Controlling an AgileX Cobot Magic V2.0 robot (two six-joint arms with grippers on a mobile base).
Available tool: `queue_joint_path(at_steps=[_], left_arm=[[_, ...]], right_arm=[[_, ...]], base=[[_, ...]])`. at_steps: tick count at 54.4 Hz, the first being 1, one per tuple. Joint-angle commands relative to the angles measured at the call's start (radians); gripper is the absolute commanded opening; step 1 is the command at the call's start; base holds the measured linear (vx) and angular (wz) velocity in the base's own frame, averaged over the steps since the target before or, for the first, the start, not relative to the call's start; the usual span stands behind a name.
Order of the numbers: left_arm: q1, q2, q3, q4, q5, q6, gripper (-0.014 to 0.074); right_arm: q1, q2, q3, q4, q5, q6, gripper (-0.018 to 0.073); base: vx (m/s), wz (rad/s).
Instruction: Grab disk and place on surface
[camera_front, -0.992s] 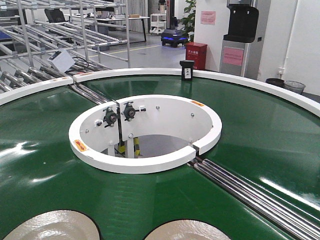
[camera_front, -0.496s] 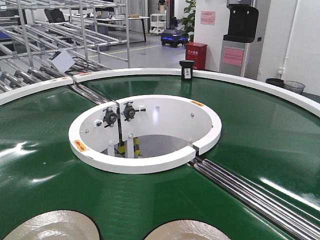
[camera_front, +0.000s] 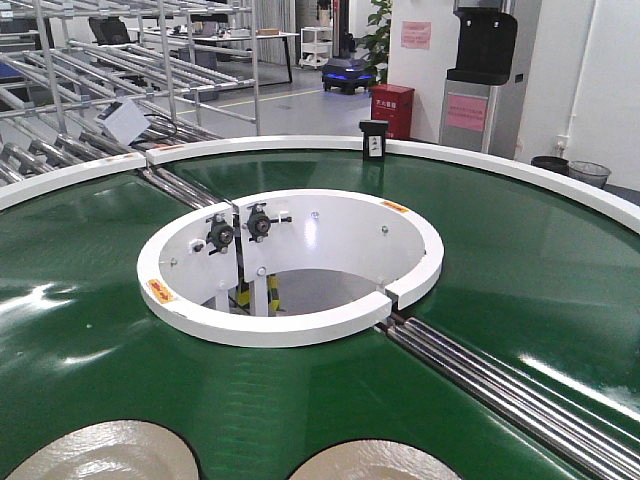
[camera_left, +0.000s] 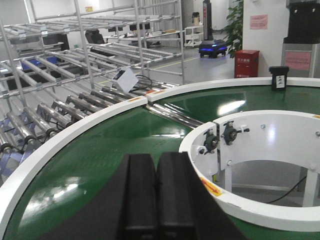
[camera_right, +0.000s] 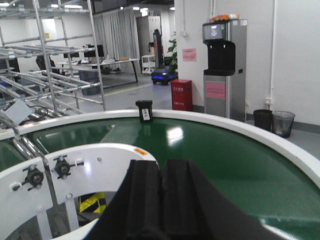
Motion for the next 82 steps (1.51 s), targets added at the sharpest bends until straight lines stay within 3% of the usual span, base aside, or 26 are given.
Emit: queue_joint_path(at_steps=[1,8,22,30,36,41,47,53,56,60,65,72,77,82], left_arm=[[-0.019,-0.005,-0.034,-0.002,-0.107,-0.012,0.0098],[-0.035,-0.005,-0.034,-0.002,-0.094,-0.012,0.0244],[-0.087,0.002,-0.034,-0.001,-0.082,-0.011,0.0563],[-0.145,0.008,-0.034,-0.018,-0.083,-0.023,0.0594],[-0.212,0.027,-0.034,-0.115,0.052,-0.024,0.0568],[-0.285,0.086,-0.034,-0.254,0.174,0.073,0.0538],[-0.359,0.201,-0.034,-0.578,0.325,0.348,0.0504],[-0.37,0.334,-0.034,-0.957,0.434,0.618,0.0498],[-0.353,0.395,-0.034,-1.085,0.447,0.711,0.0498],[-0.3,0.443,-0.034,-1.132,0.443,0.729,0.0498],[-0.187,0.491,-0.034,-1.068,0.492,0.725,0.0498],[0.026,0.555,-0.034,-0.934,0.607,0.692,0.0498],[0.159,0.596,-0.034,-0.909,0.597,0.66,0.0498],[0.255,0.638,-0.034,-0.909,0.56,0.67,0.0498]], right_arm=[[-0.006,-0.005,-0.035,0.001,-0.07,-0.003,0.0066],[-0.006,-0.005,-0.035,0.001,-0.063,-0.003,0.0209],[-0.006,0.001,-0.035,0.001,-0.05,-0.003,0.0647],[-0.006,0.001,-0.035,0.003,-0.053,-0.002,0.0729],[0.024,0.002,-0.035,0.079,-0.014,0.009,0.072],[0.097,0.033,-0.037,0.148,0.064,-0.01,0.0695],[0.216,0.131,-0.067,0.259,0.253,-0.075,0.0651],[0.308,0.275,-0.115,0.448,0.436,-0.201,0.0603],[0.323,0.343,-0.136,0.553,0.505,-0.28,0.0591],[0.308,0.425,-0.159,0.679,0.585,-0.361,0.0587],[0.241,0.483,-0.167,0.787,0.669,-0.422,0.0587],[0.056,0.541,-0.166,0.872,0.787,-0.472,0.0587],[-0.082,0.56,-0.166,0.896,0.848,-0.485,0.0587],[-0.161,0.56,-0.165,0.899,0.87,-0.497,0.0587]], base=[[0.0,0.0],[0.0,0.0],[0.0,0.0],[0.0,0.0],[0.0,0.0],[0.0,0.0],[0.0,0.0],[0.0,0.0],[0.0,0.0],[0.0,0.0],[0.0,0.0],[0.0,0.0],[0.0,0.0],[0.0,0.0]])
